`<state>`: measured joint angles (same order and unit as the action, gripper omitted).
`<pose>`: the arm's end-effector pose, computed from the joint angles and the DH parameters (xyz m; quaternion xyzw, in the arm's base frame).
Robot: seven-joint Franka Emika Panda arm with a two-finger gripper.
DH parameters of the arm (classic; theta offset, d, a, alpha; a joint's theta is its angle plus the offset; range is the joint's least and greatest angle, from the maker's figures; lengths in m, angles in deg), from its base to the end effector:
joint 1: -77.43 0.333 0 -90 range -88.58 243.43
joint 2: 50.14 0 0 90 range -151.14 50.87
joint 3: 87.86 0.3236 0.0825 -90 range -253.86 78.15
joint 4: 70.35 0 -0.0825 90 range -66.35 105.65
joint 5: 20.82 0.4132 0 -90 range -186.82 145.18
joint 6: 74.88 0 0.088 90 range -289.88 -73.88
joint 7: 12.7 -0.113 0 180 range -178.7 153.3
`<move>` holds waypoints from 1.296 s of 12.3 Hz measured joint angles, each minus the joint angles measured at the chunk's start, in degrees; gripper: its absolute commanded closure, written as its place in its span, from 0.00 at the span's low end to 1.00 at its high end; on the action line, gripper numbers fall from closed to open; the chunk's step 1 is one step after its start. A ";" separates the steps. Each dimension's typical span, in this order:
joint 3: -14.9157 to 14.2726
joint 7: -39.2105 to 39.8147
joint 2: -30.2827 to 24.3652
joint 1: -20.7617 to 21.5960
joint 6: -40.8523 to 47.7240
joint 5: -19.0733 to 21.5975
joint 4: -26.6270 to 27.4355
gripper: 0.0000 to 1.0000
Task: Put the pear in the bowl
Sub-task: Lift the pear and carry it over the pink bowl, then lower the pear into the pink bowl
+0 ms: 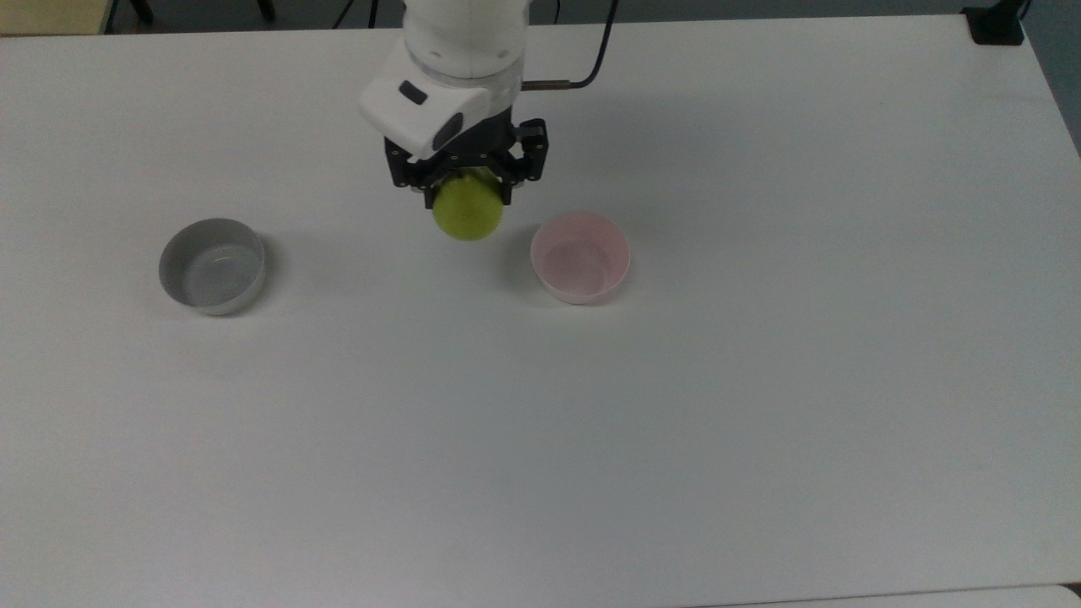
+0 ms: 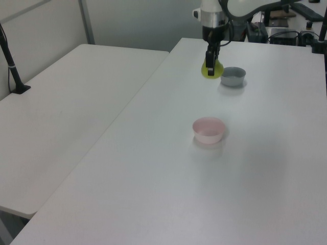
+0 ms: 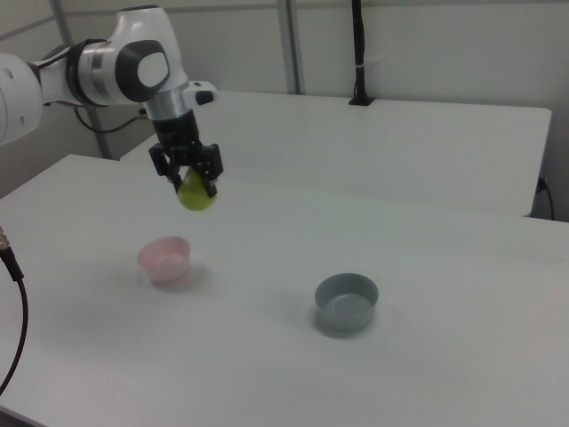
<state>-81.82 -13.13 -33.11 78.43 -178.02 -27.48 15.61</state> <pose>0.6801 0.0653 0.4942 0.9968 0.0683 0.0049 0.0410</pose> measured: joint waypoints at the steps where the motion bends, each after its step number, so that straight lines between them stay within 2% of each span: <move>1: 1.65 -1.04 0.00 0.12 0.00 0.00 0.20 0.34; 5: 6.59 -4.81 -0.04 0.15 0.04 -0.08 2.31 0.33; 7: 8.09 -5.41 -0.16 0.17 0.04 -0.34 4.60 0.33; 12: 8.96 -6.18 -0.07 0.94 -6.13 -1.48 12.02 0.32; 16: 8.96 -6.97 0.69 1.01 -10.63 -1.77 14.13 0.32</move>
<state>-72.86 -20.10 -32.42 79.45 -188.65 -29.25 29.73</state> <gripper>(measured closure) 0.229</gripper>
